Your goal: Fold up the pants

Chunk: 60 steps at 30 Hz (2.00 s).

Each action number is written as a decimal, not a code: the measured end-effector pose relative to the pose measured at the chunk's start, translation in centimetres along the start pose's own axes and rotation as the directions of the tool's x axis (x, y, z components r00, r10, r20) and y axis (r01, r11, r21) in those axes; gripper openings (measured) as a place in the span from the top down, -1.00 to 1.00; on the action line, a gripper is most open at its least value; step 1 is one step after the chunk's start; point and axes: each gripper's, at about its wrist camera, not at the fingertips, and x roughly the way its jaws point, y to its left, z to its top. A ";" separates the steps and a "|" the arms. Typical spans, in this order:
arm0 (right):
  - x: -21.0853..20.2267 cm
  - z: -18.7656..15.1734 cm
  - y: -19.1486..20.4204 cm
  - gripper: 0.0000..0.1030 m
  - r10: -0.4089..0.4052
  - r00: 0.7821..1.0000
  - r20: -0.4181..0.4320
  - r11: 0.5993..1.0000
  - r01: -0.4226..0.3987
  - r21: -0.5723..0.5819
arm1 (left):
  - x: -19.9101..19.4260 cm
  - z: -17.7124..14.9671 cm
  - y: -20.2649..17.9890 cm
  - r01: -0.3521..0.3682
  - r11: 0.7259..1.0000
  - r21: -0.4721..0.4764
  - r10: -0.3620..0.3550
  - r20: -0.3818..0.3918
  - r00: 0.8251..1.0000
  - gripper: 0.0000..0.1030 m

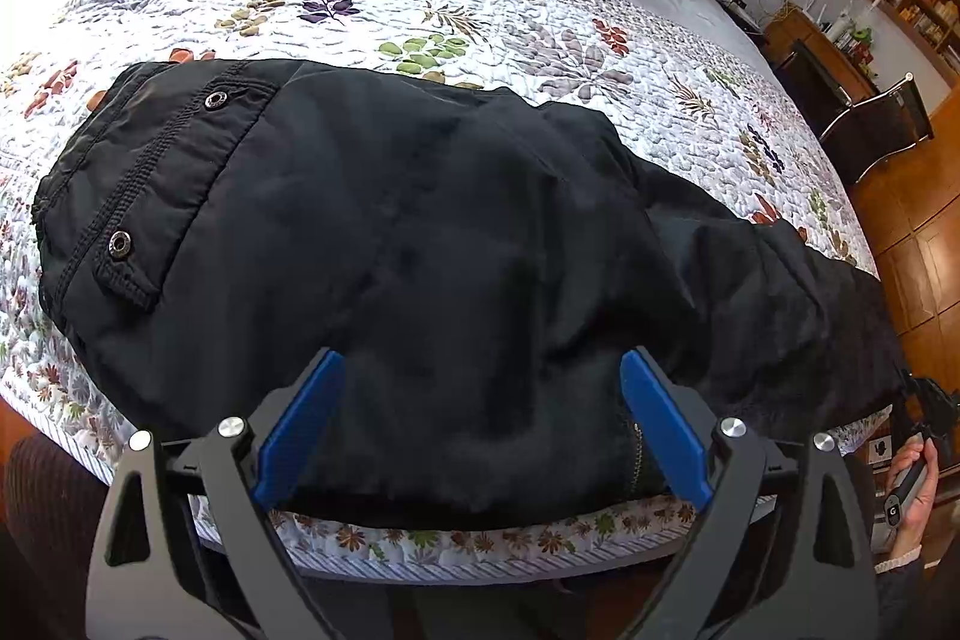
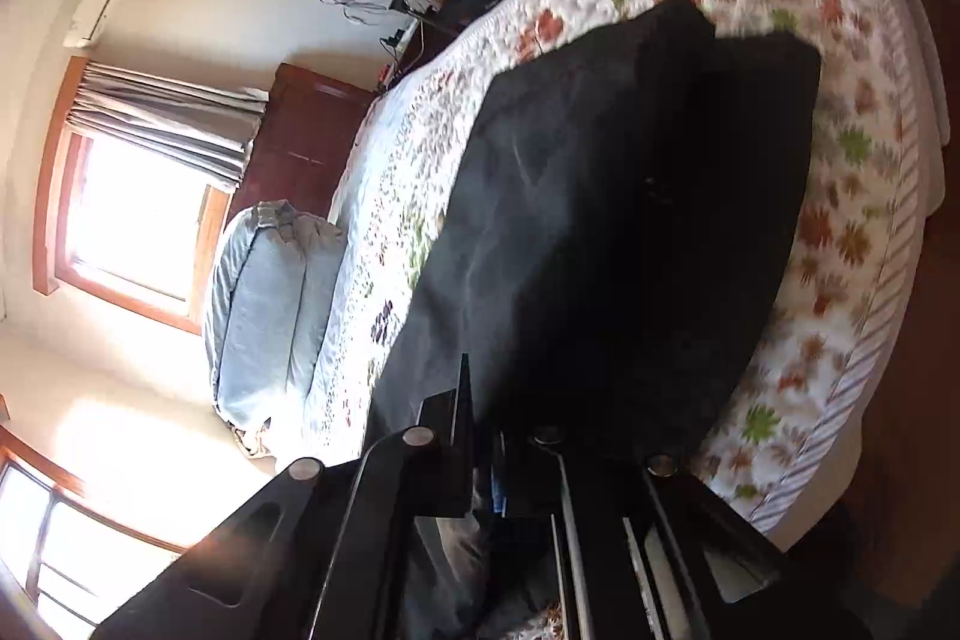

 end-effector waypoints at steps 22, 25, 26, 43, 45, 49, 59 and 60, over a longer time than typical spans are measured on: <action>-3.5 0.9 -3.8 -0.11 -0.109 0.993 0.044 0.987 0.103 0.125 | 0.9 -0.5 -0.2 -0.027 1.000 0.011 0.027 -0.021 0.999 -0.81; -3.0 1.2 -4.5 -0.18 -0.124 0.991 0.040 0.983 0.117 0.142 | 0.8 -0.5 -0.2 -0.023 1.000 0.010 0.023 -0.019 1.000 -0.81; -3.0 1.0 -4.8 -0.28 -0.143 0.989 0.039 0.980 0.136 0.147 | 0.8 -0.5 -0.2 -0.022 1.000 0.008 0.022 -0.018 1.000 -0.81; 4.9 2.2 -1.9 0.17 -0.176 0.984 0.020 0.981 0.174 0.080 | 1.1 -0.7 -0.3 -0.028 1.000 0.012 0.029 -0.028 0.999 -0.82; 5.0 2.1 -2.1 0.19 -0.170 0.985 0.020 0.983 0.168 0.078 | 1.2 -0.7 -0.2 -0.027 1.000 0.011 0.028 -0.029 0.999 -0.83; 3.9 2.1 -2.6 0.51 -0.142 0.989 0.035 0.989 0.140 0.051 | 1.3 -0.7 -0.2 -0.025 1.000 0.013 0.026 -0.031 0.999 -0.83; 2.2 2.3 0.2 0.75 -0.132 0.988 0.085 0.989 0.137 -0.051 | 1.0 -0.8 0.2 -0.006 1.000 -0.012 0.005 -0.027 1.000 -0.83; 1.9 2.2 0.7 0.75 -0.134 0.987 0.091 0.988 0.140 -0.067 | 1.0 -0.8 0.3 -0.003 1.000 -0.016 0.003 -0.027 1.000 -0.83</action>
